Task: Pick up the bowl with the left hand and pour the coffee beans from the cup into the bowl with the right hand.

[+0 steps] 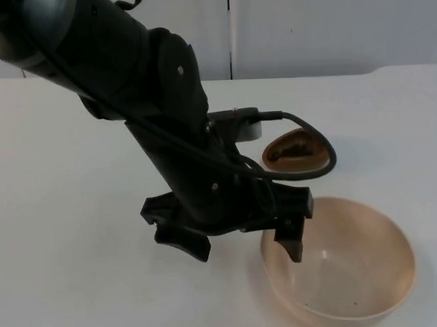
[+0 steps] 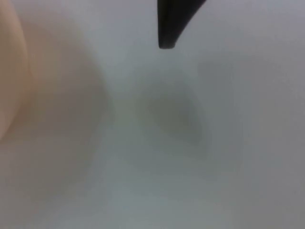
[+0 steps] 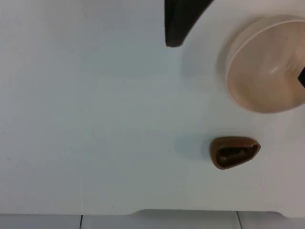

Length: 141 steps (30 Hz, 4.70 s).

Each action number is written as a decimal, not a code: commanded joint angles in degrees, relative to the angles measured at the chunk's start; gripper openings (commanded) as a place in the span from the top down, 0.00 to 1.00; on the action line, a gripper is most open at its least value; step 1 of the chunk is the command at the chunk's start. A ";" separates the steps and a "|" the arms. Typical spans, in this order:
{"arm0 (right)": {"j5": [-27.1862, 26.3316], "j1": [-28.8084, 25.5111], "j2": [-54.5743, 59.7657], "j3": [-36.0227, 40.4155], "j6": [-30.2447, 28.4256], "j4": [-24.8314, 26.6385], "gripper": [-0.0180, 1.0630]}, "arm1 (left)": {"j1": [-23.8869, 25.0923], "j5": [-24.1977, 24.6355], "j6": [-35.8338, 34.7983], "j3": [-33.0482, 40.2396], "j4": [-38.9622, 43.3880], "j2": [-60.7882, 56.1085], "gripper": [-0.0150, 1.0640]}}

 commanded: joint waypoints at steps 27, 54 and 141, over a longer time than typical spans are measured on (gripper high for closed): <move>-0.26 -0.35 -0.17 0.16 -0.20 -0.10 0.01 | 0.10 -0.38 0.40 0.17 -3.55 0.02 0.95; -0.26 -0.35 -0.17 0.16 -0.20 -0.10 0.01 | 12.14 9.12 0.93 0.11 1.82 -12.53 0.99; -9.19 -0.35 49.36 -27.18 -1.15 0.33 0.01 | 13.21 6.49 6.10 9.35 0.92 -15.48 0.99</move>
